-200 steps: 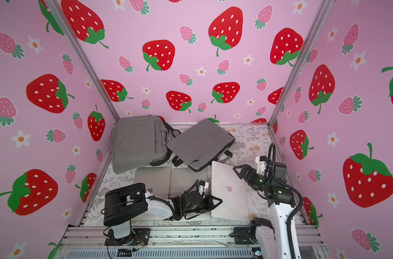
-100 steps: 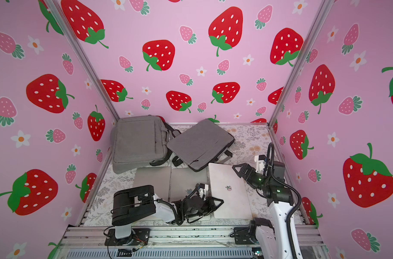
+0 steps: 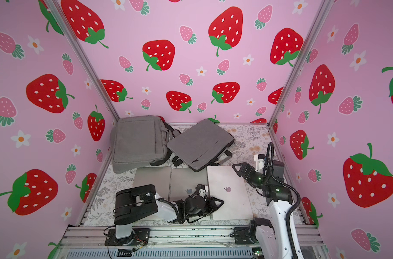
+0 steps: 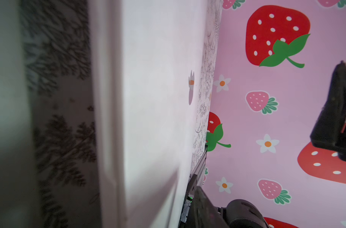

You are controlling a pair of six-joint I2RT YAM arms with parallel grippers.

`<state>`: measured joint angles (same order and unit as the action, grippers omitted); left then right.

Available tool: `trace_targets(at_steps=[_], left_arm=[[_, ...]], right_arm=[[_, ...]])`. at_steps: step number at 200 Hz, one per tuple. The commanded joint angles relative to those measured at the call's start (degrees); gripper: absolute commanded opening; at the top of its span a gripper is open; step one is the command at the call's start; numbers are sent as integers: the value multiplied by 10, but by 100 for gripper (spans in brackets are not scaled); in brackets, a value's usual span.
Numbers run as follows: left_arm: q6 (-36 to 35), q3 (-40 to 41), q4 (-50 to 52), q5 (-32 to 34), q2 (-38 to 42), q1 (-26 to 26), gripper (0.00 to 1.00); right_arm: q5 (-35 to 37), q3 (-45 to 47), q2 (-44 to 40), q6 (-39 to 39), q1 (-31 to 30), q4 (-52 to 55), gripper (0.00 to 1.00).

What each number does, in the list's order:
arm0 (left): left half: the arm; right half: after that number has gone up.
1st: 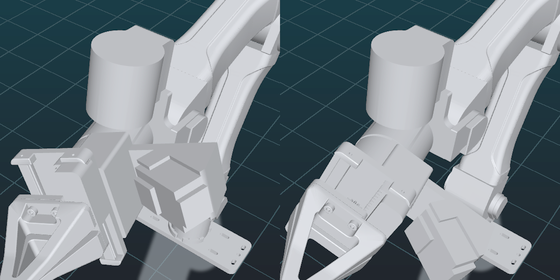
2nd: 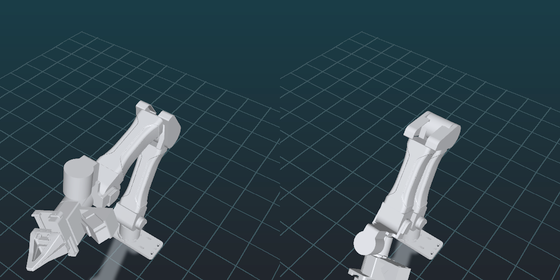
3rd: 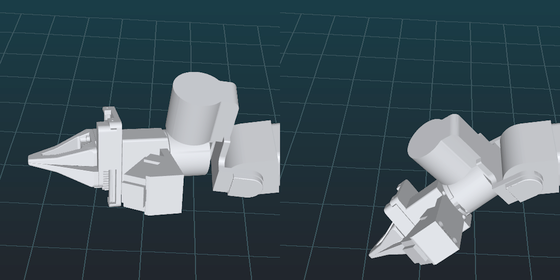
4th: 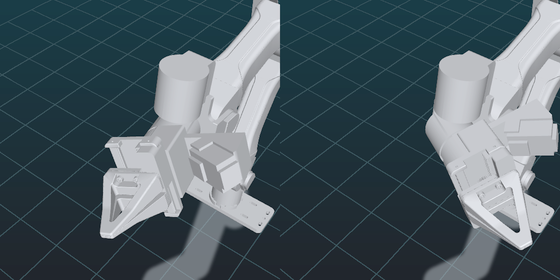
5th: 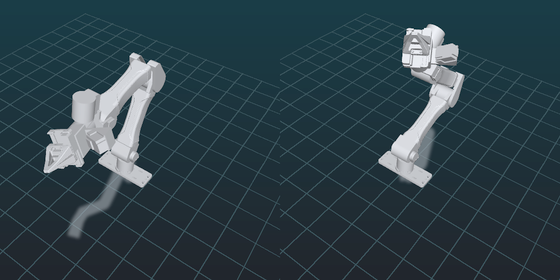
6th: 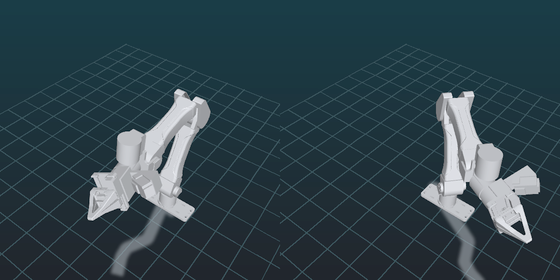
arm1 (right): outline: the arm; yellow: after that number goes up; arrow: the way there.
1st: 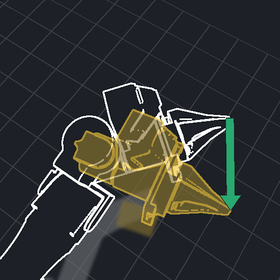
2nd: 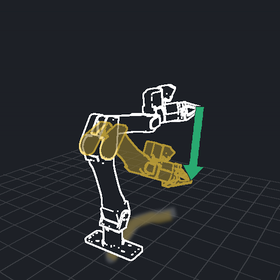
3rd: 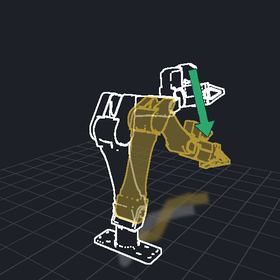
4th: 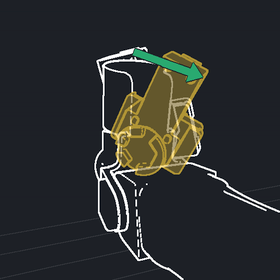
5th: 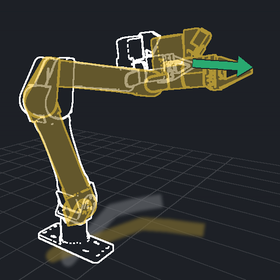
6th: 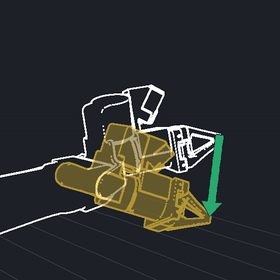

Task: Open the zippered laptop bag and take out the laptop
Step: Place the laptop at the center of the board.

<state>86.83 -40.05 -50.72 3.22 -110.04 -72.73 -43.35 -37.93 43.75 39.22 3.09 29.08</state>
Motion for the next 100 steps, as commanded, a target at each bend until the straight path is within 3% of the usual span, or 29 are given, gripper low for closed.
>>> trace_targets(at_steps=[1, 35, 66, 100], left_arm=[[-15, -10, 49, -10, 50, 16, 49], [-44, -13, 128, -29, 79, 36, 53], [-52, -35, 156, -68, 64, 44, 53], [-44, -25, 159, -64, 69, 44, 50]], right_arm=[[-9, 4, 6, 1, -4, -17, 100], [-11, 3, 16, 0, -4, -25, 100], [-12, 0, 24, -4, -4, -28, 99], [-12, -3, 28, -16, -4, -18, 100]])
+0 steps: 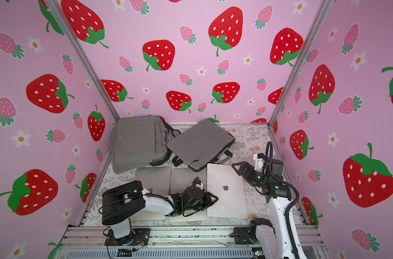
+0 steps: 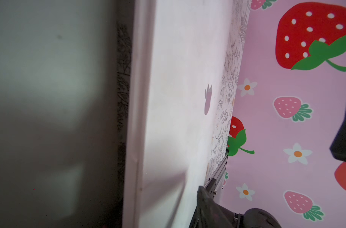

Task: Open the zippered laptop bag and take out the laptop
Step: Place the laptop at the center of the board.

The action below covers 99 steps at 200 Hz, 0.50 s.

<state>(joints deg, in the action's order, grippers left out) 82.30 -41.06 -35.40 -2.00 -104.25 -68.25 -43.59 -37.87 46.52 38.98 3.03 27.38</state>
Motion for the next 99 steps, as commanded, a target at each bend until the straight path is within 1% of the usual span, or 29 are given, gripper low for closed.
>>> trace_targets(at_steps=[1, 16, 45, 72, 99], left_arm=[[1, -15, 8, -11, 12, -1, 50], [-5, -9, 14, -9, 21, 1, 51], [-30, -22, 60, -23, 33, 9, 51], [-40, -17, 73, -43, 42, 20, 51], [-52, -24, 78, -55, 43, 25, 46]], right_arm=[[-10, -3, 0, -13, -4, 0, 99], [-11, -2, 0, -15, -3, 2, 100], [-14, 3, 1, -14, -3, -3, 100], [-14, -1, 3, -15, -3, -3, 100], [-19, 1, 5, -15, -4, -5, 100]])
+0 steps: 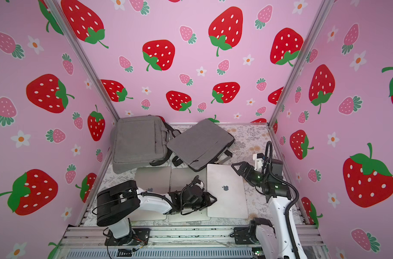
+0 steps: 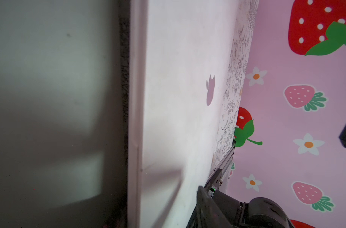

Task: Open the zippered laptop bag and take out the laptop
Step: Place the laptop at the center of the board.

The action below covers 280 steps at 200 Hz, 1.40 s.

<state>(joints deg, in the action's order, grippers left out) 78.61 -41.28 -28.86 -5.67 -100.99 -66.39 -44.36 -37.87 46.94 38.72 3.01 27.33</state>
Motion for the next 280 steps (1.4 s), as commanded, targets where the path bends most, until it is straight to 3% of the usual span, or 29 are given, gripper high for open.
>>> trace_targets(at_steps=[1, 40, 68, 145, 166, 223, 280], left_arm=[[-15, -22, 12, -18, 11, 6, 46], [-19, -24, 8, -58, 10, 9, 33], [-16, -46, -1, -72, -9, 3, 29], [19, -75, -48, -85, -77, -14, 29], [17, -77, -39, -82, -74, -14, 31], [-5, -78, 50, -78, -43, -4, 47], [-46, -84, 155, -91, -4, 24, 51]], right_arm=[[-11, 1, 1, -13, -4, -5, 100], [-11, 3, -3, -12, -3, -3, 100], [-12, 6, -1, -10, -3, -7, 100], [-15, 4, 3, -12, -2, -7, 100], [-15, 4, 2, -12, -3, -6, 100], [-18, 6, 5, -18, -3, -3, 100], [-16, 25, 9, -25, -4, -1, 99]])
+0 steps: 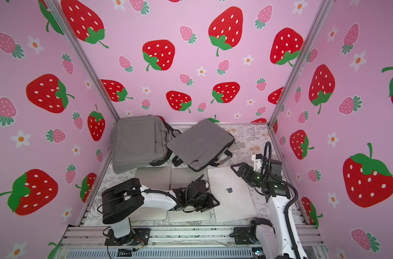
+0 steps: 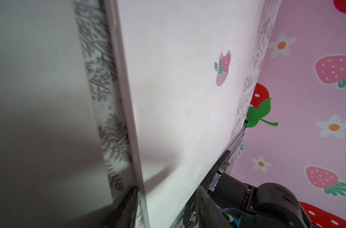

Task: Open the zippered laptop bag and take out the laptop
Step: Place the laptop at the center of the board, then pick up the zippered laptop bag from the center of the board.

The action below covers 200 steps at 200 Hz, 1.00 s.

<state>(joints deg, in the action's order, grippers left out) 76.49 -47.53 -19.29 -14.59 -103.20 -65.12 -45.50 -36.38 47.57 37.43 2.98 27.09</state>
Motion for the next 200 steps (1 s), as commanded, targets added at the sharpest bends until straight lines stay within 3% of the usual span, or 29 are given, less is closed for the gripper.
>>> trace_targets(at_steps=[1, 33, 66, 95, 135, 200], left_arm=[[-26, -21, 61, -1, 19, 12, 51], [-48, -26, 87, -11, 35, 29, 52], [-144, -89, 198, -36, 69, 70, 53], [-243, -148, 310, -51, 89, 140, 55], [-318, -201, 394, -44, 94, 251, 56], [-357, -239, 394, -42, 52, 407, 58]], right_arm=[[-5, 10, 3, -13, -3, 2, 99], [-5, 21, 11, -7, -3, -12, 99], [10, 30, 34, 31, -19, -66, 99], [49, 19, 90, 59, -51, -115, 99], [109, -26, 202, 84, -109, -182, 100], [142, -128, 404, 110, -170, -252, 100]])
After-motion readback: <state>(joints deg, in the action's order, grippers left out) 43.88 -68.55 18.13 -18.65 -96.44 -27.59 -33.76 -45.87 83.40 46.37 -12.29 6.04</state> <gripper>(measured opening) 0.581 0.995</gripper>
